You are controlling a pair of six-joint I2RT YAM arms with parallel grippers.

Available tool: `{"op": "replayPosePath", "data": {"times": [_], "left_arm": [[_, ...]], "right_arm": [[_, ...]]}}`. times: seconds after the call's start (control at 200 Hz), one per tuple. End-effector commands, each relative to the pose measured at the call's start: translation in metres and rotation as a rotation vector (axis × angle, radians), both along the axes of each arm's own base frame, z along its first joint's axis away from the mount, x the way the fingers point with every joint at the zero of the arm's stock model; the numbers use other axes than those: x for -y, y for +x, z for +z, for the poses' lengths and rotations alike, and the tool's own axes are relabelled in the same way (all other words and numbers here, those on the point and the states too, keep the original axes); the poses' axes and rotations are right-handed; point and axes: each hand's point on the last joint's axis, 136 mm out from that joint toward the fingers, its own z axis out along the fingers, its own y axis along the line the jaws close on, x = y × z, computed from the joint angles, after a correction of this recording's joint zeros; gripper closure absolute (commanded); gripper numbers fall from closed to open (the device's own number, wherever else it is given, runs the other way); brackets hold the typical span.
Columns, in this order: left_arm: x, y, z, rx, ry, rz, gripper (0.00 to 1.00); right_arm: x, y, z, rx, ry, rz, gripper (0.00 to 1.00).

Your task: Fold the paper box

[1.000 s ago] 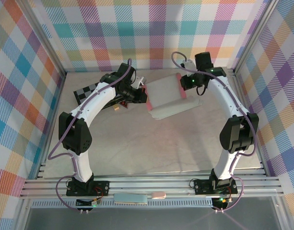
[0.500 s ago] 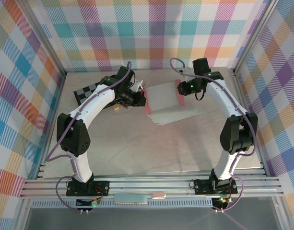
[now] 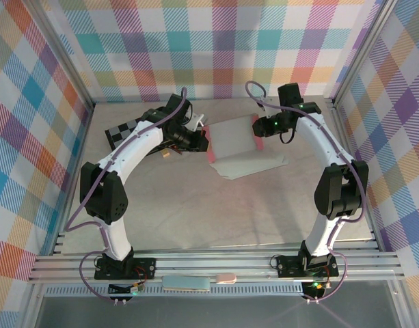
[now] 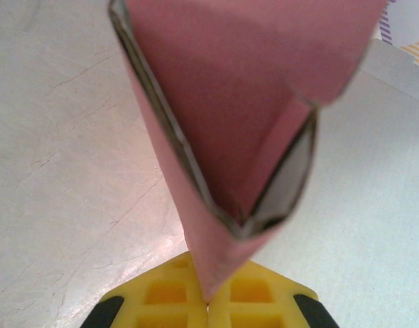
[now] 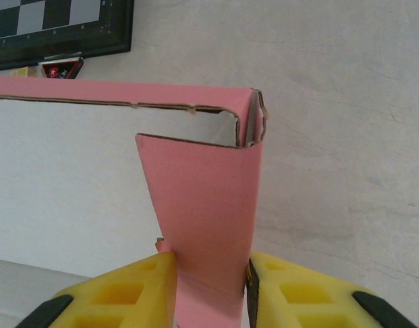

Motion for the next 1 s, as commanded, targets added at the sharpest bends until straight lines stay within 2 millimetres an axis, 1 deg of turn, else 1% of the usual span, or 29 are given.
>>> {"op": "replayPosePath", "data": {"times": [0.0, 0.105, 0.245, 0.345, 0.44, 0.515, 0.55, 0.615, 0.695, 0.705, 0.785, 0.865, 0.925, 0.995], "left_arm": [[0.009, -0.005, 0.028, 0.068, -0.077, -0.052, 1.0], [0.008, -0.007, 0.026, 0.062, -0.076, -0.053, 1.0], [0.008, -0.008, 0.024, 0.058, -0.075, -0.056, 1.0], [0.007, -0.009, 0.022, 0.054, -0.072, -0.057, 1.0], [0.007, -0.009, 0.02, 0.049, -0.068, -0.057, 1.0], [0.007, -0.009, 0.018, 0.046, -0.067, -0.056, 1.0], [0.006, -0.007, 0.017, 0.044, -0.063, -0.051, 1.0], [0.004, -0.006, 0.008, 0.026, -0.035, -0.033, 1.0], [-0.001, -0.007, -0.01, -0.022, 0.008, -0.011, 1.0], [-0.001, -0.007, -0.013, -0.03, 0.013, -0.007, 1.0], [-0.005, -0.013, -0.034, -0.063, 0.061, 0.017, 1.0], [-0.008, -0.021, -0.057, -0.106, 0.099, 0.039, 1.0], [-0.01, -0.027, -0.072, -0.125, 0.132, 0.049, 1.0], [-0.012, -0.033, -0.09, -0.151, 0.172, 0.062, 1.0]], "right_arm": [[-0.008, -0.004, -0.012, -0.056, 0.04, 0.035, 0.68], [-0.009, -0.002, -0.016, -0.07, 0.042, 0.034, 0.67], [-0.006, 0.001, -0.025, -0.082, 0.028, 0.005, 0.6], [-0.002, 0.003, -0.031, -0.083, 0.012, -0.014, 0.58], [-0.005, 0.003, -0.032, -0.088, 0.027, -0.006, 0.65], [-0.009, 0.003, -0.032, -0.098, 0.051, -0.001, 0.66], [-0.009, 0.002, -0.033, -0.106, 0.055, -0.006, 0.69], [-0.012, 0.0, -0.037, -0.122, 0.06, -0.009, 0.76], [-0.013, -0.008, -0.047, -0.143, 0.022, -0.018, 0.78], [-0.014, -0.009, -0.049, -0.157, 0.027, -0.04, 0.78], [-0.017, -0.023, -0.067, -0.198, 0.004, -0.069, 0.77], [-0.019, -0.039, -0.091, -0.246, -0.04, -0.089, 0.78], [-0.018, -0.047, -0.105, -0.276, -0.066, -0.111, 0.79], [-0.016, -0.053, -0.117, -0.313, -0.082, -0.135, 0.78]]}}
